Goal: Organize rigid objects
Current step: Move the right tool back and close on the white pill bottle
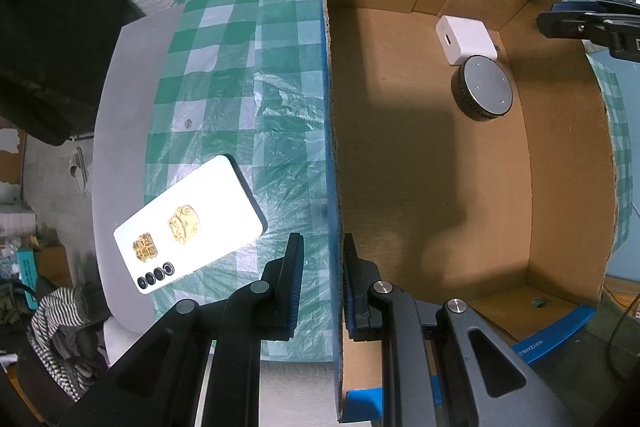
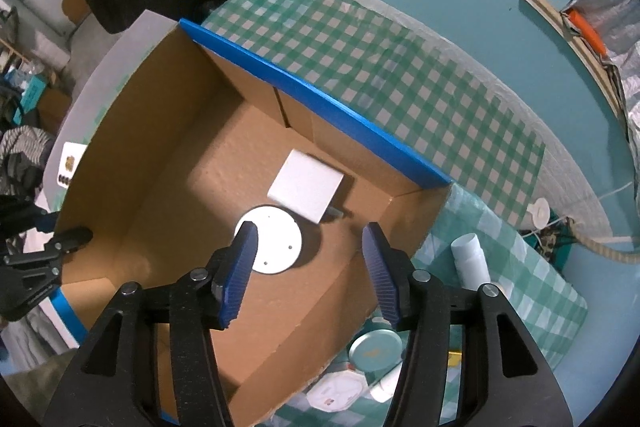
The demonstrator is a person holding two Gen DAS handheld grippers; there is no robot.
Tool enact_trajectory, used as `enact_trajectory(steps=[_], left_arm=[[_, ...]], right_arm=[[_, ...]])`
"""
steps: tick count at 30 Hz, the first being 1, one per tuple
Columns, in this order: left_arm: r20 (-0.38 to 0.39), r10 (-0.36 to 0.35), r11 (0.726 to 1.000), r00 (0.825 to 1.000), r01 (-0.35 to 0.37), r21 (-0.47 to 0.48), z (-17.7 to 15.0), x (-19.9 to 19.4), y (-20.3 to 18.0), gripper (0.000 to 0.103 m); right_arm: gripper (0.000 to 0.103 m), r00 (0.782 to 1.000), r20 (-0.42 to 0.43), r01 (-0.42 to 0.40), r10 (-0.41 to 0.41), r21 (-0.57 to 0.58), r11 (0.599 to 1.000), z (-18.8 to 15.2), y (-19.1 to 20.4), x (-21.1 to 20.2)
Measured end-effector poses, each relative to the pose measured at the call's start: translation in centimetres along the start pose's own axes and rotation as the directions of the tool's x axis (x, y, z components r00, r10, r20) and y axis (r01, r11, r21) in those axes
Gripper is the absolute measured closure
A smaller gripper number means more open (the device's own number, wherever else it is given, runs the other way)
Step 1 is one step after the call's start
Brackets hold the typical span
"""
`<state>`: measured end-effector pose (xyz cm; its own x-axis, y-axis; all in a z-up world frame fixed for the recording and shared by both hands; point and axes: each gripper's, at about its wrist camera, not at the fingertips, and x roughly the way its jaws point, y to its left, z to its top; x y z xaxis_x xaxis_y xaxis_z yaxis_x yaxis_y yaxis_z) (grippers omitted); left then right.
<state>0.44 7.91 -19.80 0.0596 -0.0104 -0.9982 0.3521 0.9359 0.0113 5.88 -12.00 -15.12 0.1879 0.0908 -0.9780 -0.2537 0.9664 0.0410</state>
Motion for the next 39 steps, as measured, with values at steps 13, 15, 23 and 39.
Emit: enact_trajectory(steps=[13, 15, 23, 39], left_arm=[[0.000, 0.001, 1.000, 1.000, -0.001, 0.001, -0.1, 0.1, -0.1, 0.086], [0.001, 0.003, 1.000, 1.000, -0.003, 0.004, -0.1, 0.1, -0.1, 0.086], [0.005, 0.008, 1.000, 1.000, -0.008, 0.012, -0.3, 0.0, -0.3, 0.086], [0.005, 0.020, 1.000, 1.000, -0.020, 0.017, -0.2, -0.2, -0.8, 0.086]], right_arm=[[0.044, 0.999, 0.041, -0.007, 0.006, 0.030, 1.000, -0.9, -0.9, -2.4], [0.044, 0.999, 0.045, -0.005, 0.003, 0.041, 0.999, -1.2, -1.4, -2.8], [0.044, 0.998, 0.059, 0.003, -0.008, 0.074, 0.997, -2.2, -3.3, -4.0], [0.044, 0.997, 0.051, 0.046, -0.052, 0.111, 0.993, -3.9, -7.9, -4.5]])
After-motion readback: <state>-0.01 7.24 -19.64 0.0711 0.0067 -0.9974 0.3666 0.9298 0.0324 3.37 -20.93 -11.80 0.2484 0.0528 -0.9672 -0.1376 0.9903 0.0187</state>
